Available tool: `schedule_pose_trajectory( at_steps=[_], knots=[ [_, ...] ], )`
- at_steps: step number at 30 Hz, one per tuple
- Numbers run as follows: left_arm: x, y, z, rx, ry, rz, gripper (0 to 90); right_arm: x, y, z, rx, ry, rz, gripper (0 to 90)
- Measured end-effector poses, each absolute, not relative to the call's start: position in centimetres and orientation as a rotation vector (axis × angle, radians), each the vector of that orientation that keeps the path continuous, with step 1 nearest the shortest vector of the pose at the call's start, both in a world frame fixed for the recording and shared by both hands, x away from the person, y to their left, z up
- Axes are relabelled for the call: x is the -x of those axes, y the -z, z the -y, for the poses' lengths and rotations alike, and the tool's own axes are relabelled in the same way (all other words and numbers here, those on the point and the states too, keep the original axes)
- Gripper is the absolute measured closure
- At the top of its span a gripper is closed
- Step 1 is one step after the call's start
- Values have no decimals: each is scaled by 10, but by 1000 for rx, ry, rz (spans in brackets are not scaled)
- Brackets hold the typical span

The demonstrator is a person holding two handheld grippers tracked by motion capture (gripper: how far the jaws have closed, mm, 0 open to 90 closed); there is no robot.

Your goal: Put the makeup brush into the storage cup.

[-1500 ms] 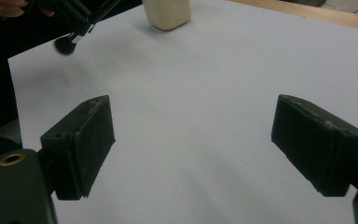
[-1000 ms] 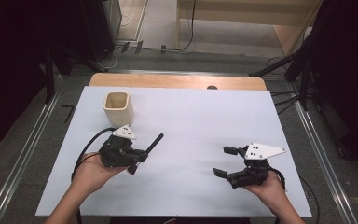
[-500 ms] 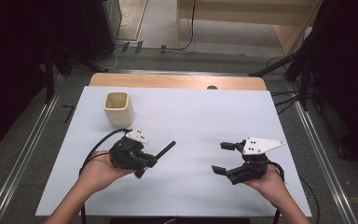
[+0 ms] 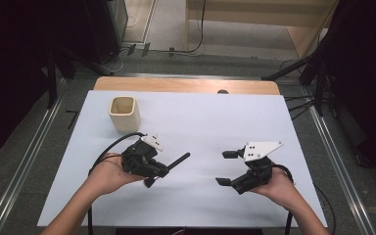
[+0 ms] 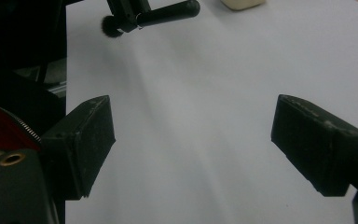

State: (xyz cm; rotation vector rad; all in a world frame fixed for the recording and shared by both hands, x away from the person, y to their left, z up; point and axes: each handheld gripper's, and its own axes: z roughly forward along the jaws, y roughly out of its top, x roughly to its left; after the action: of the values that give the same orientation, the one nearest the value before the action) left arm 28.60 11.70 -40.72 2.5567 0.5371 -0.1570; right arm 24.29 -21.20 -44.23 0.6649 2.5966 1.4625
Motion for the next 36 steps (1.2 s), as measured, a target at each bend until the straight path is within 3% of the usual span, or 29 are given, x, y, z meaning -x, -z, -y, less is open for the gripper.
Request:
schedule_pose_trajectory(
  at_steps=[36],
  knots=[
    [-294,406,-71,-2824,265,-195,791,-271,443,181,-416,-1327,-2889,163]
  ],
)
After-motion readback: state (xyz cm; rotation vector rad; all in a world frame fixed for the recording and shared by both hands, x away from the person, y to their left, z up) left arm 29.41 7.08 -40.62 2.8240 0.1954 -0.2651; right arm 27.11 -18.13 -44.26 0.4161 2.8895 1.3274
